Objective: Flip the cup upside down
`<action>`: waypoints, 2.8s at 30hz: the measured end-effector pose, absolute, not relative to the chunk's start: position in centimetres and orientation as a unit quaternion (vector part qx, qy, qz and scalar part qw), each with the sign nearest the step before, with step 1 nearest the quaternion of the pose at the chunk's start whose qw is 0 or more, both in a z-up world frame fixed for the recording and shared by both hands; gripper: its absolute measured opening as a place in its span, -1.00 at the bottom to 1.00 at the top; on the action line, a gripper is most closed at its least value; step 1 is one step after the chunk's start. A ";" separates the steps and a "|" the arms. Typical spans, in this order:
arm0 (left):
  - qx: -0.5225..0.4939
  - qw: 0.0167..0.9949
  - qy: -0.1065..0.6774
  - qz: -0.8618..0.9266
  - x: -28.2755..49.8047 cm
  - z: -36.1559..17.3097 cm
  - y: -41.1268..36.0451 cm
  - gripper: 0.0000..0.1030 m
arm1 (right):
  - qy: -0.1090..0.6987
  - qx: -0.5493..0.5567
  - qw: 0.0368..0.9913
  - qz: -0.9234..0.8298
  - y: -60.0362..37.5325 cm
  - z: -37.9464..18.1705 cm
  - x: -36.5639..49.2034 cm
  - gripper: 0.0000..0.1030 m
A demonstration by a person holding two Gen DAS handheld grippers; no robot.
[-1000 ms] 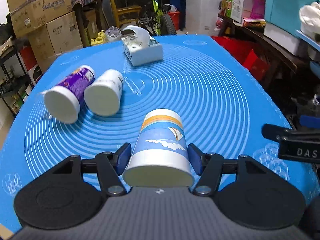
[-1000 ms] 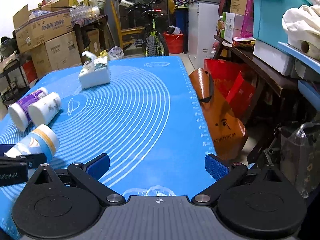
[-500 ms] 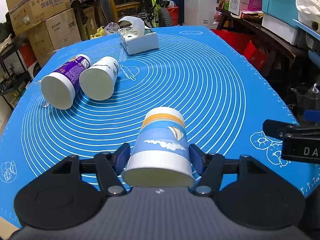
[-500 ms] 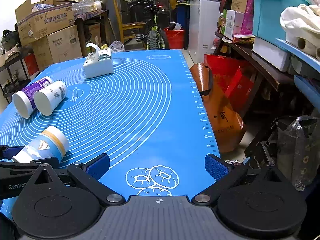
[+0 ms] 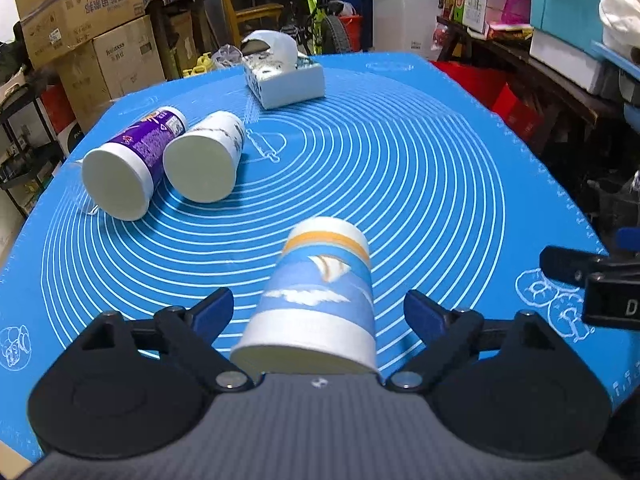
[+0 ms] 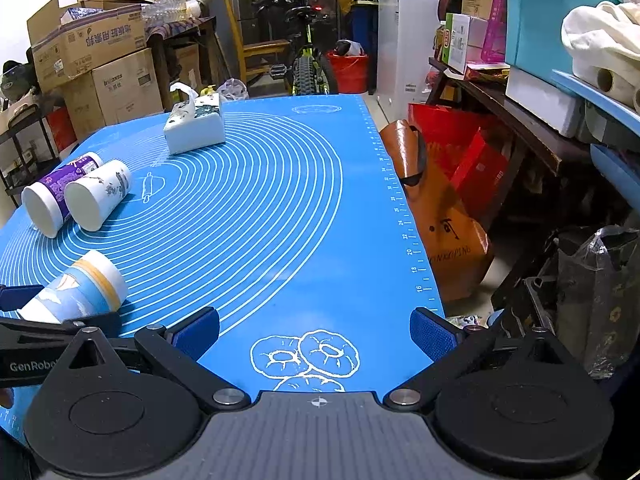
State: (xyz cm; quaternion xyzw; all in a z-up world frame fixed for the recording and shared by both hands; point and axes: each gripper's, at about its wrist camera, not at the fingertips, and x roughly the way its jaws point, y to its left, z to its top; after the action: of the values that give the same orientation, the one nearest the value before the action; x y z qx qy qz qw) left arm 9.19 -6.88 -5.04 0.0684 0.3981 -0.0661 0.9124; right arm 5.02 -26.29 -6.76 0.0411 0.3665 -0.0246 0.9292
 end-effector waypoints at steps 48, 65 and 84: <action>-0.028 0.936 0.352 -0.006 9.3 1.6 3.4 0.89 | 0.375 0.032 0.922 0.093 -17.4 -0.2 8.0 0.96; -0.040 0.924 0.366 0.101 11.8 -1.4 11.6 0.90 | 0.542 0.157 0.822 0.073 -8.5 -6.7 17.5 0.91; -0.039 0.925 0.369 0.083 11.9 -2.1 10.6 0.90 | 0.508 0.181 0.833 0.122 -9.1 -6.0 16.4 0.39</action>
State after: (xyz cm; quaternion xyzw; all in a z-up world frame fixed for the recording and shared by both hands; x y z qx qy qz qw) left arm 11.86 10.64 -2.15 -0.0388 0.3693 0.0827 0.9248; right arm 16.38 -9.08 -5.98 0.1809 0.5081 0.1218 0.8332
